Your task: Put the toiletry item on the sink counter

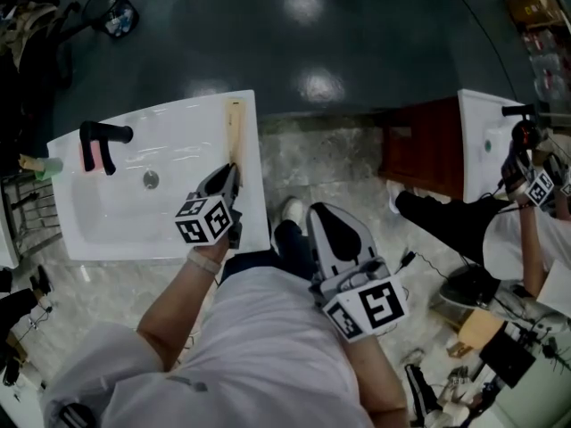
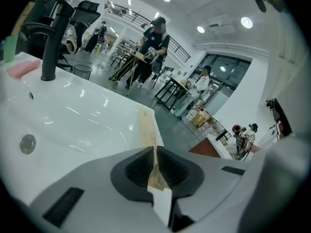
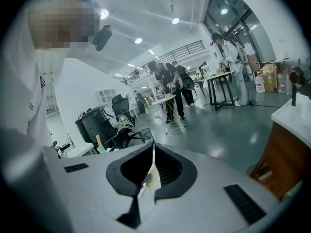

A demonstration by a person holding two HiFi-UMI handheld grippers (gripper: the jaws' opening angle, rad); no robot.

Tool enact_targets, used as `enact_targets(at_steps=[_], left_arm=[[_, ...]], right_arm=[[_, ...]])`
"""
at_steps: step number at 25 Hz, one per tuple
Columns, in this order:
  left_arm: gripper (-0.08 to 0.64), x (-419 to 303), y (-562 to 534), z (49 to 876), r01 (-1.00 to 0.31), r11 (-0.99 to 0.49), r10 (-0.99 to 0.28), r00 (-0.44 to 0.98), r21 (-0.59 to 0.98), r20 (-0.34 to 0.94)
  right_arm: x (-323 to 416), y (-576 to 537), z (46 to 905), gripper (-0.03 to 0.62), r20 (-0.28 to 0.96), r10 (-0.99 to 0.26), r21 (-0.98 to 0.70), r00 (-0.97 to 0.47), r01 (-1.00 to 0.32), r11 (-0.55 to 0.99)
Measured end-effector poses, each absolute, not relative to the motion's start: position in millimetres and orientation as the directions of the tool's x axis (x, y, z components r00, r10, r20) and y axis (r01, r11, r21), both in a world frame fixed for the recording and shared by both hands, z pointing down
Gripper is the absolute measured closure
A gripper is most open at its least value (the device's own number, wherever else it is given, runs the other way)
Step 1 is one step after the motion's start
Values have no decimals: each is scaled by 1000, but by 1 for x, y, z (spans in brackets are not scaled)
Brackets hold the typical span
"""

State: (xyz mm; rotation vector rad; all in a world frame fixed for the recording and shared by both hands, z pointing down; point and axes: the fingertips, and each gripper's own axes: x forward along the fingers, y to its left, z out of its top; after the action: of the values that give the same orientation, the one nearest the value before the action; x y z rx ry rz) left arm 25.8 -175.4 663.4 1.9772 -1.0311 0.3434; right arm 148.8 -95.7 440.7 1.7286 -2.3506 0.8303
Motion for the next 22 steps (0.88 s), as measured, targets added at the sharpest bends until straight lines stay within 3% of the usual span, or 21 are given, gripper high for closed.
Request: enact_targets(at_steps=[11, 22], left_arm=[[519, 26, -178, 678, -780, -288, -531, 613, 555, 586], [358, 33, -177, 682, -793, -281, -532, 597, 540, 600]], right_arm=[[148, -98, 445, 565, 406, -848, -360, -341, -912, 195], [157, -92, 447, 565, 408, -850, -359, -334, -915, 187]])
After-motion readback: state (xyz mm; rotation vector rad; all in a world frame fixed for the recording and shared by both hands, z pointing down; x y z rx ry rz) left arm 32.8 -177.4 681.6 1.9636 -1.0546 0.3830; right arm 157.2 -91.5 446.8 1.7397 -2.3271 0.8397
